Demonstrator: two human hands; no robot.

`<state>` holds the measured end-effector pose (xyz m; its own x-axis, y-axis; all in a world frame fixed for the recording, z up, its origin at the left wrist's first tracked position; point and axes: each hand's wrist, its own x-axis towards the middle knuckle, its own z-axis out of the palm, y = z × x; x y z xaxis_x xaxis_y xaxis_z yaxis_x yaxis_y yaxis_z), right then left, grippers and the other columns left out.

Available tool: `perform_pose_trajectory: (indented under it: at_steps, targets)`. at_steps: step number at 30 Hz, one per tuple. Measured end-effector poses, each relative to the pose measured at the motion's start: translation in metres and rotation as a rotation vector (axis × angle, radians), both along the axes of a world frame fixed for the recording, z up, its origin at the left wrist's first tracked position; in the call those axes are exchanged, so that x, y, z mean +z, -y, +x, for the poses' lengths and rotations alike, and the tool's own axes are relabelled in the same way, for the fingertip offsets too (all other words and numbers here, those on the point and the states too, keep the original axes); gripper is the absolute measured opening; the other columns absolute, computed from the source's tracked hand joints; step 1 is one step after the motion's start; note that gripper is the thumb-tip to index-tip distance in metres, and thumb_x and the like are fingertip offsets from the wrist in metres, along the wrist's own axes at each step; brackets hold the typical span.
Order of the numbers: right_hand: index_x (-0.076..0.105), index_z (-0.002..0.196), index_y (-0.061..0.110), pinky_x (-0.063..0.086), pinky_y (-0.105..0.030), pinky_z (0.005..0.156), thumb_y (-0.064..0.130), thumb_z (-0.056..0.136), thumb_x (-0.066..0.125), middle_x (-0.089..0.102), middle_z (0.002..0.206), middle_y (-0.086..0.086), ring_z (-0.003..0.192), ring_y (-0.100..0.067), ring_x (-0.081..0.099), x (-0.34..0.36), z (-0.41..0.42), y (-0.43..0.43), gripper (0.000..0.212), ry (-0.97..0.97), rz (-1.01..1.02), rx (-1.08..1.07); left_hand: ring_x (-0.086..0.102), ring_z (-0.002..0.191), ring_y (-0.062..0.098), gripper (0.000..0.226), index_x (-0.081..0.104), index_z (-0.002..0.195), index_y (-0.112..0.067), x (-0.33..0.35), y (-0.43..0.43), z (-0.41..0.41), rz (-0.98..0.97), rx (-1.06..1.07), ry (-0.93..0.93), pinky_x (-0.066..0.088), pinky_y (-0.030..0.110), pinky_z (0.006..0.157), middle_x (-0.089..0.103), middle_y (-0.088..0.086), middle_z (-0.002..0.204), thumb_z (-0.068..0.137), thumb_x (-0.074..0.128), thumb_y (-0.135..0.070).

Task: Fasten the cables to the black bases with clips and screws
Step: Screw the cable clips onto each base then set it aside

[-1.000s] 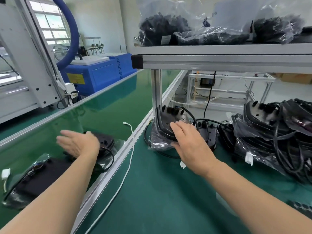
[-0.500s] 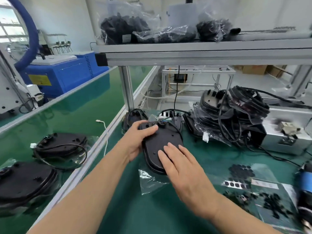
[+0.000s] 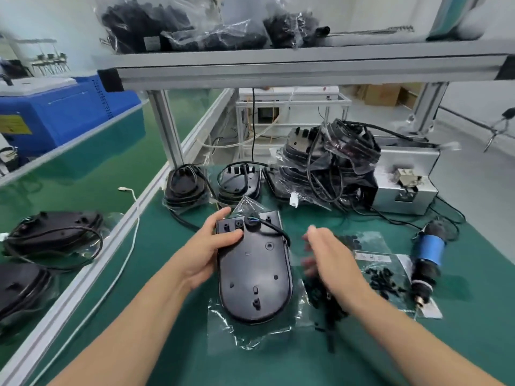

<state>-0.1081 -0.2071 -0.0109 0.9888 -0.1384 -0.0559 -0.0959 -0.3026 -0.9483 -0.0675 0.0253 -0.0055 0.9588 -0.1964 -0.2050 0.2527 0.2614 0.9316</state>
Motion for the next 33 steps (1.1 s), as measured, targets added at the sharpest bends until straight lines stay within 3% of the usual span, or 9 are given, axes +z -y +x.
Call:
perform_pose_trajectory:
  at_steps: [3,7,10,12,17,21,25,30,33]
  targets:
    - [0.056,0.092,0.009,0.052,-0.029,0.05,0.041,0.101,0.054,0.055,0.065,-0.007,0.052,-0.019,0.055,0.001,0.033,-0.003,0.033,-0.489,0.475,0.05,0.069,0.097,0.022,0.072,0.052,0.133,-0.032,-0.002,0.003,-0.007,-0.008,-0.069,-0.005,0.057,0.034,0.078,0.069,0.007,0.118,0.071,0.077,-0.004]
    - [0.063,0.097,0.011,0.047,-0.022,0.051,0.011,0.091,0.066,0.066,0.079,-0.007,0.059,-0.011,0.061,-0.006,0.057,-0.008,0.007,-0.301,0.394,0.034,0.068,0.097,0.022,0.062,0.057,0.128,-0.032,-0.009,0.002,-0.012,0.072,-0.149,-0.007,0.057,0.034,0.077,0.068,0.008,0.116,0.074,0.074,-0.006]
    - [0.056,0.126,0.014,0.044,-0.022,0.066,0.016,0.087,0.073,0.069,0.109,-0.005,0.094,-0.014,0.065,0.002,0.068,-0.006,0.042,-0.128,0.128,0.026,0.069,0.092,0.022,0.05,0.059,0.123,-0.034,-0.017,0.0,-0.014,0.181,-0.238,-0.02,0.057,0.033,0.075,0.071,0.009,0.11,0.085,0.068,-0.004]
    - [0.058,0.12,0.015,0.043,-0.019,0.062,0.017,0.087,0.073,0.071,0.104,-0.001,0.083,-0.008,0.061,0.015,0.073,-0.007,0.036,-0.028,0.101,0.031,0.068,0.084,0.016,0.039,0.062,0.117,-0.034,-0.017,0.003,-0.013,0.268,-0.24,-0.034,0.054,0.026,0.068,0.07,0.009,0.104,0.088,0.066,-0.008]
    - [0.058,0.109,0.008,0.041,-0.016,0.047,0.007,0.089,0.071,0.074,0.078,-0.008,0.053,-0.006,0.051,0.049,0.078,-0.025,0.024,0.082,0.317,0.207,0.045,0.114,0.018,0.062,0.055,0.124,-0.023,-0.002,0.02,-0.01,1.292,0.074,0.553,0.04,0.03,0.098,0.044,0.001,0.12,0.071,0.08,-0.043]
    - [0.062,0.119,0.001,0.051,-0.017,0.058,0.004,0.097,0.06,0.073,0.093,-0.011,0.063,-0.006,0.059,0.057,0.077,-0.039,0.023,0.08,0.344,0.401,0.05,0.074,0.014,0.034,0.061,0.095,-0.022,0.021,0.04,-0.018,1.213,0.234,0.813,0.043,0.033,0.068,0.052,-0.008,0.08,0.072,0.078,-0.041]
    - [0.067,0.097,0.004,0.055,-0.027,0.065,0.007,0.095,0.063,0.068,0.084,-0.01,0.068,-0.013,0.064,0.043,0.071,-0.013,0.004,0.103,0.08,0.393,0.051,0.056,0.009,0.012,0.067,0.069,-0.02,0.026,0.031,-0.01,1.048,0.244,0.638,0.041,0.028,0.063,0.057,-0.006,0.058,0.08,0.072,-0.018]
    - [0.072,0.104,0.009,0.05,-0.02,0.061,0.002,0.092,0.067,0.069,0.074,0.005,0.068,-0.007,0.063,0.031,0.062,0.001,0.015,0.134,-0.03,0.542,0.054,0.107,0.025,0.044,0.063,0.117,-0.019,0.028,0.032,-0.012,1.289,0.091,1.18,0.047,0.044,0.091,0.052,0.004,0.119,0.075,0.065,-0.007]
    - [0.072,0.111,0.016,0.052,-0.021,0.068,-0.008,0.09,0.061,0.071,0.077,0.01,0.074,-0.005,0.064,0.04,0.066,0.0,0.034,0.16,-0.14,0.616,0.042,0.135,0.031,0.035,0.068,0.11,-0.02,0.038,0.04,-0.004,1.627,0.01,1.543,0.031,0.048,0.11,0.056,0.007,0.133,0.08,0.054,-0.01]
